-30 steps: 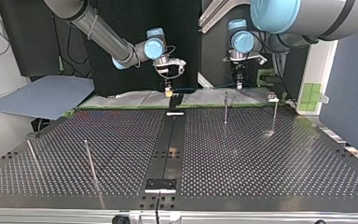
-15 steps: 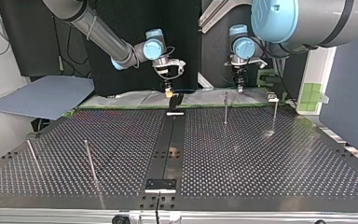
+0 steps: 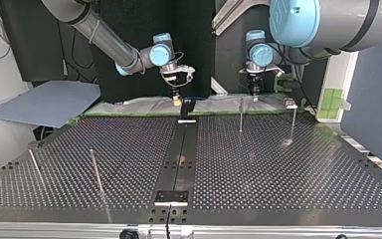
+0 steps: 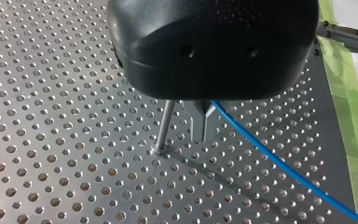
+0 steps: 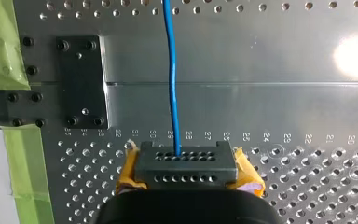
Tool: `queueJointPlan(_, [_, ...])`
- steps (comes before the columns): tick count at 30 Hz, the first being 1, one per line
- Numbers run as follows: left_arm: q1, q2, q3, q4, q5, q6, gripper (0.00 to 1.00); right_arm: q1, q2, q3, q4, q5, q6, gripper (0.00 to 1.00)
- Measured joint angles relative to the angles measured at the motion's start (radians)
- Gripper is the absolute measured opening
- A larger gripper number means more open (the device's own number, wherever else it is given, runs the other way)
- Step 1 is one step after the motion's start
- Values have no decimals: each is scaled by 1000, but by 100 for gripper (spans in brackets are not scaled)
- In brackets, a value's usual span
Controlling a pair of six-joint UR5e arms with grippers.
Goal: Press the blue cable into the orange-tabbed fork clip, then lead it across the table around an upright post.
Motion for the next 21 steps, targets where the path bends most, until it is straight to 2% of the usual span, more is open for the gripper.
queueJointPlan(13, [2,0,15,-17,20,-6,0,-16,6,-2,-19,-21,4,0])
queueJointPlan(21, [3,0,15,-17,23,-6,0,-27,43,-14,-5,-25,4,0])
